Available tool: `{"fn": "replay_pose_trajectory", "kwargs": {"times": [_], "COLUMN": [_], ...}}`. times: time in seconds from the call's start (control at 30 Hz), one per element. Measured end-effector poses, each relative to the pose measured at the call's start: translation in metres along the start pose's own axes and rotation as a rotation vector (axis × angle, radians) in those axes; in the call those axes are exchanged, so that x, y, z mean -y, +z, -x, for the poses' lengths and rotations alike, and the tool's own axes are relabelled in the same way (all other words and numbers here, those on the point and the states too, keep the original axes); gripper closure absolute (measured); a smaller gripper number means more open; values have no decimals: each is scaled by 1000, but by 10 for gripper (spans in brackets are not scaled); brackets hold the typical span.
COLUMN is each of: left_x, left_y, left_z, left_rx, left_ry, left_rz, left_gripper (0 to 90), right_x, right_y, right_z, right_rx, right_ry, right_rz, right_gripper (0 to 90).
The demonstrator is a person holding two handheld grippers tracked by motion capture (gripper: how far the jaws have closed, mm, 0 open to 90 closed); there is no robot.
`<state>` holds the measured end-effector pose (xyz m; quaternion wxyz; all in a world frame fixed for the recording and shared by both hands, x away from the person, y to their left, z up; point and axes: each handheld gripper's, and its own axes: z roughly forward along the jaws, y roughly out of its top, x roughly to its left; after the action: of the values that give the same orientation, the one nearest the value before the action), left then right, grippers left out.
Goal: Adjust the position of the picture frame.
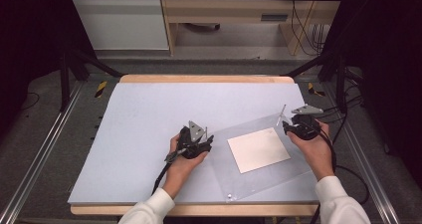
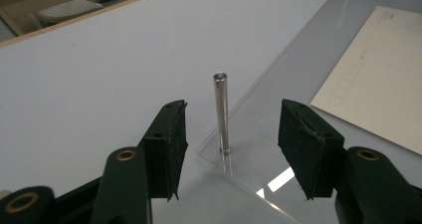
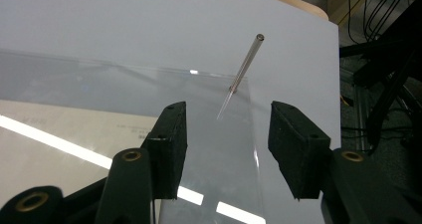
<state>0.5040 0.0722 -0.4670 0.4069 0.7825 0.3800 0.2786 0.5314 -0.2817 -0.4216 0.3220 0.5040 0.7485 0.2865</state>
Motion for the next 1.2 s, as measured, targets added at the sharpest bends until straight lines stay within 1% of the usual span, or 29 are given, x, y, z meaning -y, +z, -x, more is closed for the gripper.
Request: {"fn": "replay_pose_trajectory", "kwargs": {"times": [0.03, 0.07, 0.1, 0.13, 0.17, 0.23, 0.3, 0.37, 0.4, 0.43, 0.47, 0.5, 0.57, 0.63, 0.67, 0.7, 0.73, 0.8, 0.83, 0.9, 0.97, 1.0, 1.03, 1.1, 1.13, 1.2], "left_x": [0, 1, 1, 1, 3, 3, 3, 2, 1, 0, -1, -1, -3, -3, -3, -3, -3, -3, -3, -3, -4, -4, -4, -4, -4, -4], "left_y": [4, 8, 8, 12, 19, 21, 26, 28, 28, 28, 29, 29, 29, 29, 29, 29, 29, 29, 29, 29, 29, 29, 29, 29, 29, 29], "left_z": [2, 2, 2, 3, 4, 4, 6, 4, 2, 0, -3, -4, -3, -3, -3, -4, -4, -4, -4, -3, -4, -4, -4, -4, -4, -4], "left_rx": [-7, -20, -20, -21, -18, -13, -25, -39, -41, -36, -19, -12, -17, -16, -15, -13, -12, -13, -13, -13, -13, -13, -13, -13, -13, -13], "left_ry": [-7, -23, -23, -41, -60, -61, -61, -67, -76, -82, -93, -99, -91, -101, -101, -103, -103, -105, -105, -102, -102, -102, -103, -105, -106, -107], "left_rz": [-5, -9, -9, -15, -35, -42, -47, -55, -61, -67, -74, -79, -89, -92, -93, -95, -95, -96, -96, -97, -98, -98, -98, -99, -99, -100], "left_gripper": [465, 475, 491, 491, 536, 600, 668, 724, 764, 805, 831, 835, 837, 839, 839, 840, 840, 840, 840, 841, 840, 840, 841, 840, 840, 841], "right_x": [0, 0, 0, 0, 0, 0, 0, 1, 1, 2, 1, 1, -1, -2, -3, -4, -4, -6, -6, -6, -6, -6, -6, -6, -6, -6], "right_y": [2, 3, 6, 6, 10, 15, 20, 25, 28, 31, 35, 39, 49, 59, 64, 69, 74, 81, 81, 87, 90, 90, 91, 91, 92, 93], "right_z": [1, 2, 3, 3, 4, 8, 12, 16, 18, 20, 21, 23, 25, 27, 28, 28, 28, 29, 29, 30, 30, 30, 31, 32, 32, 32], "right_rx": [-2, -6, -10, -10, -18, -23, -29, -37, -49, -53, -52, -52, -56, -63, -73, -77, -78, -91, -91, -94, -95, -95, -97, -103, -104, -109], "right_ry": [5, 11, 14, 14, 19, 15, 24, 19, 18, 20, 18, 21, 36, 58, 65, 64, 48, 54, 54, 72, 73, 73, 80, 93, 91, 91], "right_rz": [0, 2, 2, 2, 4, 3, -1, -8, -5, -11, -15, -14, -15, 1, -3, -20, -36, -38, -38, -31, -32, -32, -38, -26, -24, -39], "right_gripper": [505, 507, 515, 515, 531, 547, 557, 562, 563, 563, 563, 562, 557, 589, 598, 603, 612, 631, 631, 663, 682, 682, 709, 735, 737, 740]}}
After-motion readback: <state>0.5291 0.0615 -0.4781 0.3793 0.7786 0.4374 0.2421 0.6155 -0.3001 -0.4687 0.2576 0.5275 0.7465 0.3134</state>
